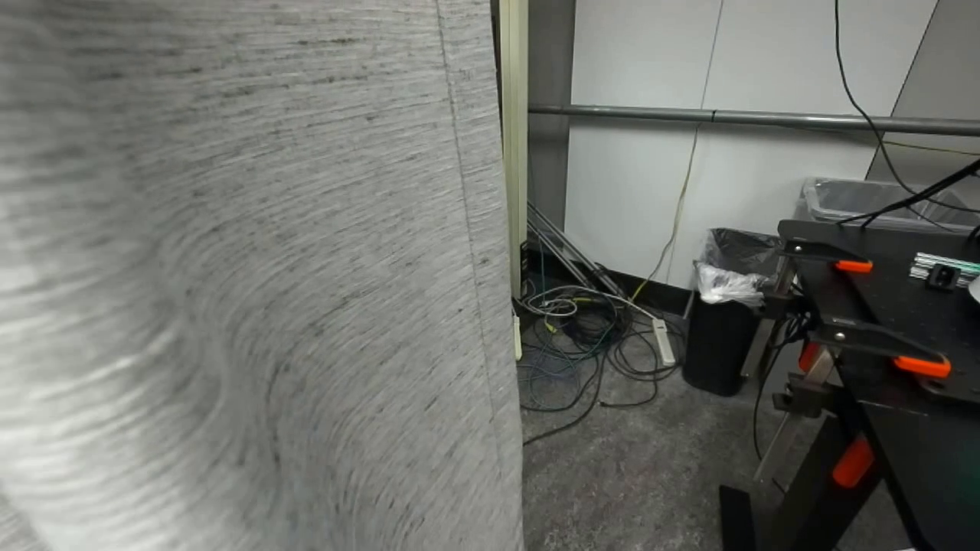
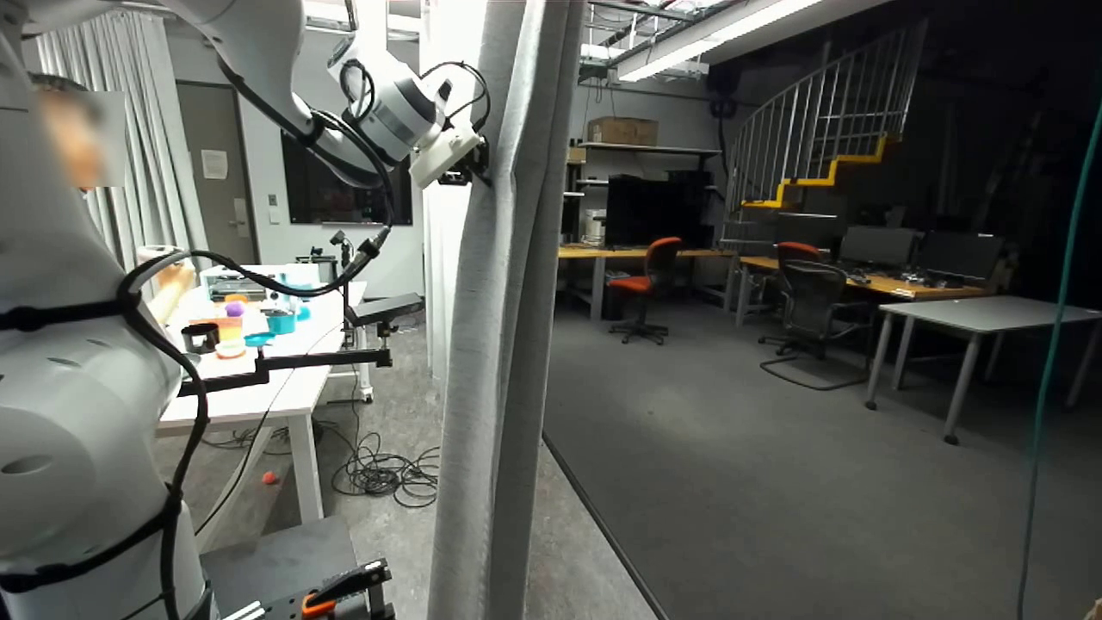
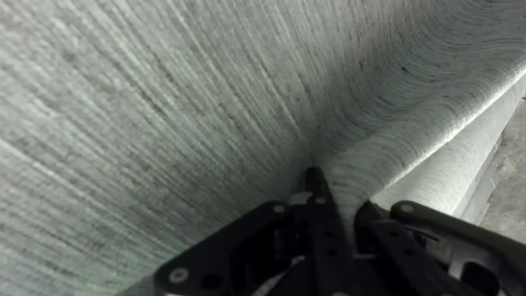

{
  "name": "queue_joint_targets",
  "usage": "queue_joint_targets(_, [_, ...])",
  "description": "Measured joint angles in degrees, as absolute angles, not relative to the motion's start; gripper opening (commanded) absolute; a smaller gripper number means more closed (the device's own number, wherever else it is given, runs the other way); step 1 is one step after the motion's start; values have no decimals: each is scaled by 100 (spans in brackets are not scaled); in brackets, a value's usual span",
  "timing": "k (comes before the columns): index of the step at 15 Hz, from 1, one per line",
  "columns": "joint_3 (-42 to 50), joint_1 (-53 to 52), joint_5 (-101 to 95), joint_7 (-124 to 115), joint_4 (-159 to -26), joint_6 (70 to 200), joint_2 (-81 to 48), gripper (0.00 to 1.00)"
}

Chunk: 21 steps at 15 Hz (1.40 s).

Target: Open the curtain from right to left

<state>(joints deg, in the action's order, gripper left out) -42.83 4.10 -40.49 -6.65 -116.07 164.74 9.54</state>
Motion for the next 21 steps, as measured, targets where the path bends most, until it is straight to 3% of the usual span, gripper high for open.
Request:
queue_joint_targets(10, [-4560, 599, -4540, -1356, -11745, 14703, 1575, 0])
queue_joint_targets(21, [-4395, -44, -4765, -2752, -11647, 12771, 1690, 0])
